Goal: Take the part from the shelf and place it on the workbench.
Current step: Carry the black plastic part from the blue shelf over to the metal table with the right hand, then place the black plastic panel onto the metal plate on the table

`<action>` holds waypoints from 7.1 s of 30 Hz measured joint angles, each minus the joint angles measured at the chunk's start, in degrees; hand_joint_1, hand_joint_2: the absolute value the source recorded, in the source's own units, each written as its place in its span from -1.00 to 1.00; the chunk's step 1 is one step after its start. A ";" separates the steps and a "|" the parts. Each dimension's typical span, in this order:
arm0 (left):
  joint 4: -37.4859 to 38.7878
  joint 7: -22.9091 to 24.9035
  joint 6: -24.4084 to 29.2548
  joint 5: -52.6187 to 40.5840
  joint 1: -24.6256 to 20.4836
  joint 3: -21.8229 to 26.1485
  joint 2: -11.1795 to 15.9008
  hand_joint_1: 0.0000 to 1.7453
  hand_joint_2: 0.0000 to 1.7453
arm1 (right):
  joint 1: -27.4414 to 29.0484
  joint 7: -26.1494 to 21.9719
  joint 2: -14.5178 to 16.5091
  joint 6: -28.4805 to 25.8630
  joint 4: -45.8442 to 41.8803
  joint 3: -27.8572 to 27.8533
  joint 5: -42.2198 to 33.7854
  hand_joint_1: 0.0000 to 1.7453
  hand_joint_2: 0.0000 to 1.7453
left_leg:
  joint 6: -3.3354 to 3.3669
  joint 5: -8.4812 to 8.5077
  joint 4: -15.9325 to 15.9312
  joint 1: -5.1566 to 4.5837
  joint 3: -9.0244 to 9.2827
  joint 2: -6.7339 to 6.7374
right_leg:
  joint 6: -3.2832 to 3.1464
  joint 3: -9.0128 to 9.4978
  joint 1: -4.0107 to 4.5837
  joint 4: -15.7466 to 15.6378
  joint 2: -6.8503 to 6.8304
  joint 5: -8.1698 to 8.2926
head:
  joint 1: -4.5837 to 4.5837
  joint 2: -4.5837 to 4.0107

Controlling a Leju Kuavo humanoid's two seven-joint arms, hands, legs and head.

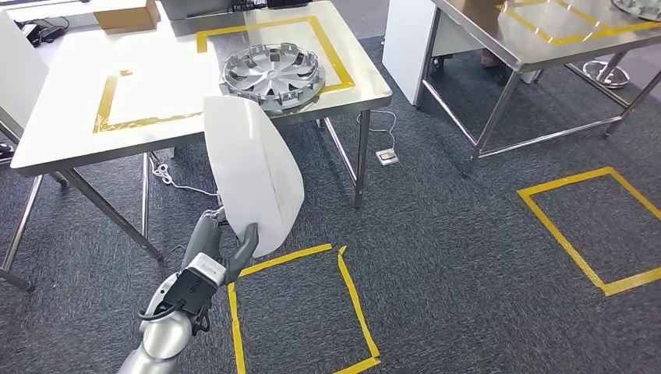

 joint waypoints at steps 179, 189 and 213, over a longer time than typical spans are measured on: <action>7.79 9.50 27.62 -29.77 -5.32 5.65 2.25 1.00 1.00 | 1.07 1.37 -0.45 1.36 -0.02 -0.85 0.78 -1.00 -1.00 | -1.06 -9.81 14.22 0.31 -4.60 -0.12 | -1.15 -3.04 -0.12 0.05 -0.21 2.78 | -0.28 0.00; 32.28 39.60 40.51 -70.12 -22.63 7.72 12.57 1.00 1.00 | 0.98 1.40 0.09 1.62 -0.01 -0.85 0.86 -1.00 -1.00 | -0.06 -0.26 -1.31 0.19 0.72 -0.15 | -1.13 -1.94 0.60 0.52 0.09 1.27 | -0.05 0.00; 60.79 44.62 40.83 -70.12 -36.68 -1.31 21.69 -1.00 -1.00 | 0.96 1.21 1.29 1.80 0.00 -0.87 0.89 -1.00 -1.00 | 0.35 -0.42 -1.42 0.33 0.78 0.01 | 0.05 -1.74 0.63 -0.07 0.13 1.38 | -0.08 0.00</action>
